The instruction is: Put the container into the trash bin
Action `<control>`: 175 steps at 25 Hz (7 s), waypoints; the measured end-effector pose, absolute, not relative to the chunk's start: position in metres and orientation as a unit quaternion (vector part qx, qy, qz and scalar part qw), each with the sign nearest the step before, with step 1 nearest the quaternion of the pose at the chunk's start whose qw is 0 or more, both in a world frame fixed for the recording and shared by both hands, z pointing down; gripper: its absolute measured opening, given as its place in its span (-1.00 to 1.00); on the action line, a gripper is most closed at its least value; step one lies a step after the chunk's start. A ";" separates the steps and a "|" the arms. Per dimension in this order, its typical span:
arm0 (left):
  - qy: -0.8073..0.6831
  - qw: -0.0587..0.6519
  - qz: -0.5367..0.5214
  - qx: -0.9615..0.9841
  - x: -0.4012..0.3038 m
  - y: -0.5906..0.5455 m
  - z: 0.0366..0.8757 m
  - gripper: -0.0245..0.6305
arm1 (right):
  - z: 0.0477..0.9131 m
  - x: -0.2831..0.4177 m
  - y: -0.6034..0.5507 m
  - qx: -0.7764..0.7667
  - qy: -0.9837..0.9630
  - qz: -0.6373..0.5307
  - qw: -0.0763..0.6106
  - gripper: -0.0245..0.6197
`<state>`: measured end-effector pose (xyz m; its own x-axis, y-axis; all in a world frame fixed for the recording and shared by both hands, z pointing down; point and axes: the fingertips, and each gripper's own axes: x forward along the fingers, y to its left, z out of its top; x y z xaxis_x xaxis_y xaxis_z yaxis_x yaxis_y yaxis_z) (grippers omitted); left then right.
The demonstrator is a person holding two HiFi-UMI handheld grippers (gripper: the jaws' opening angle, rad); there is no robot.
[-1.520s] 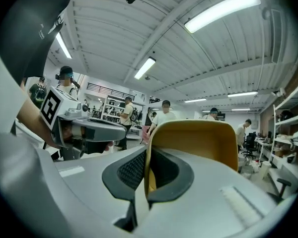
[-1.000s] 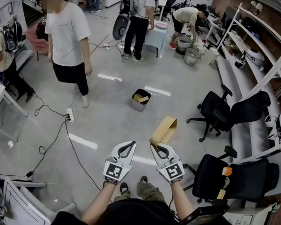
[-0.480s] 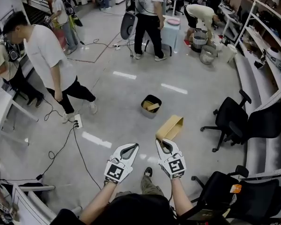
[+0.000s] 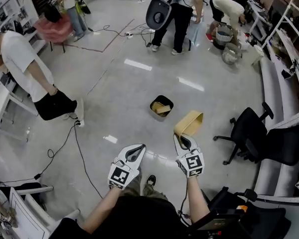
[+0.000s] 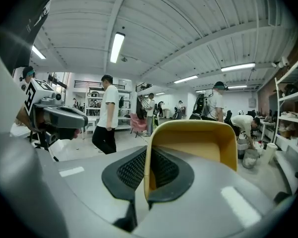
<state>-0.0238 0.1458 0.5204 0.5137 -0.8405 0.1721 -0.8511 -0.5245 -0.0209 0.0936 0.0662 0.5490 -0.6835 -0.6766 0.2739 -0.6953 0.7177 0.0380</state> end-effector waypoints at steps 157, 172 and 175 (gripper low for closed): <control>-0.472 -0.125 -0.045 0.872 -0.022 -0.430 0.400 -0.92 | 0.414 0.038 -0.429 0.350 -0.932 -0.094 0.019 -0.82; -0.461 -0.116 -0.008 0.880 -0.005 -0.423 0.411 -0.92 | 0.408 0.056 -0.427 0.395 -0.913 -0.100 0.009 -0.83; -0.465 -0.109 -0.007 0.878 -0.009 -0.415 0.406 -0.92 | 0.405 0.051 -0.419 0.389 -0.915 -0.107 0.021 -0.86</control>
